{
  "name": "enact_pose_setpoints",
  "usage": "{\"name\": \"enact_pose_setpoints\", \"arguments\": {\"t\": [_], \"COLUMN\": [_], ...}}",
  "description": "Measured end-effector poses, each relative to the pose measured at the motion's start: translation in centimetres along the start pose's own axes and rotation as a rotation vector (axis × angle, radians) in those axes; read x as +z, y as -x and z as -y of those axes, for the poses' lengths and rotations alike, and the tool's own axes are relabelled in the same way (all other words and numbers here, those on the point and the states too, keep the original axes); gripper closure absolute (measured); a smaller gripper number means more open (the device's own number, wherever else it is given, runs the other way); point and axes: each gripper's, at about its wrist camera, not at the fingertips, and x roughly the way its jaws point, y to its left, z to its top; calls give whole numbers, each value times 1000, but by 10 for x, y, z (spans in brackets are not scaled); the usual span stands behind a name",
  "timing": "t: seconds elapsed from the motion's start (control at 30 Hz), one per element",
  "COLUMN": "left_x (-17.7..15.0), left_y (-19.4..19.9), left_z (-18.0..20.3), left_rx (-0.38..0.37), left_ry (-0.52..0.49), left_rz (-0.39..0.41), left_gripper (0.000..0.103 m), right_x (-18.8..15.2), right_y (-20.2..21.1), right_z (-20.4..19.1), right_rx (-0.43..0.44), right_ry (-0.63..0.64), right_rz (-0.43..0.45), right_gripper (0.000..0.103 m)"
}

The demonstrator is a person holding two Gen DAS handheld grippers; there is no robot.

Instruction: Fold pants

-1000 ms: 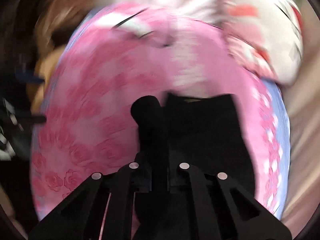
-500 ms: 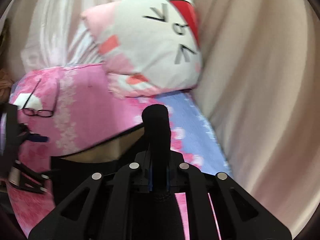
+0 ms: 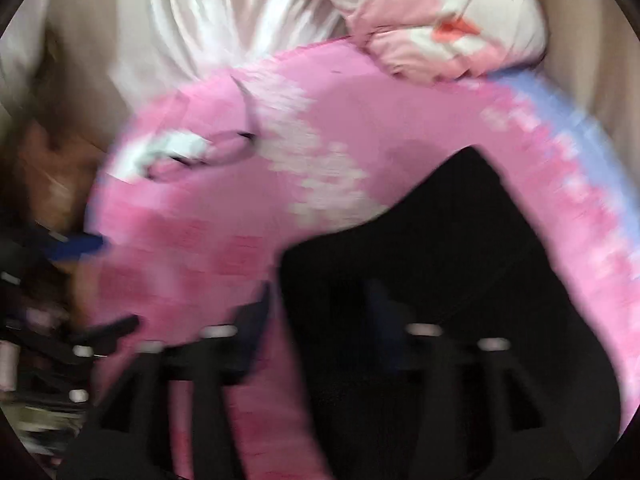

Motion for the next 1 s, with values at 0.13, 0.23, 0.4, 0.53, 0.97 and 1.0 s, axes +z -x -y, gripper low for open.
{"name": "enact_pose_setpoints", "arguments": {"t": [0.13, 0.23, 0.4, 0.53, 0.97, 1.0], "left_x": [18, 44, 87, 82, 50, 50], "left_y": [27, 36, 0, -70, -74, -74], "left_z": [6, 31, 99, 132, 122, 121], "left_rx": [-55, -133, -182, -36, 69, 67], "left_ry": [12, -25, -133, -240, -238, -235], "left_rz": [78, 141, 174, 50, 49, 47], "left_gripper": [24, 23, 20, 20, 14, 14], "right_x": [-8, -29, -68, -88, -75, -74], "right_y": [83, 141, 169, 137, 114, 125], "right_z": [37, 112, 250, 285, 280, 276], "right_rx": [191, 81, -150, -144, -352, -336], "right_ry": [-170, -350, -580, -564, -436, -451], "right_rz": [172, 214, 31, -128, 29, 78], "right_gripper": [42, 42, 52, 53, 96, 93]}}
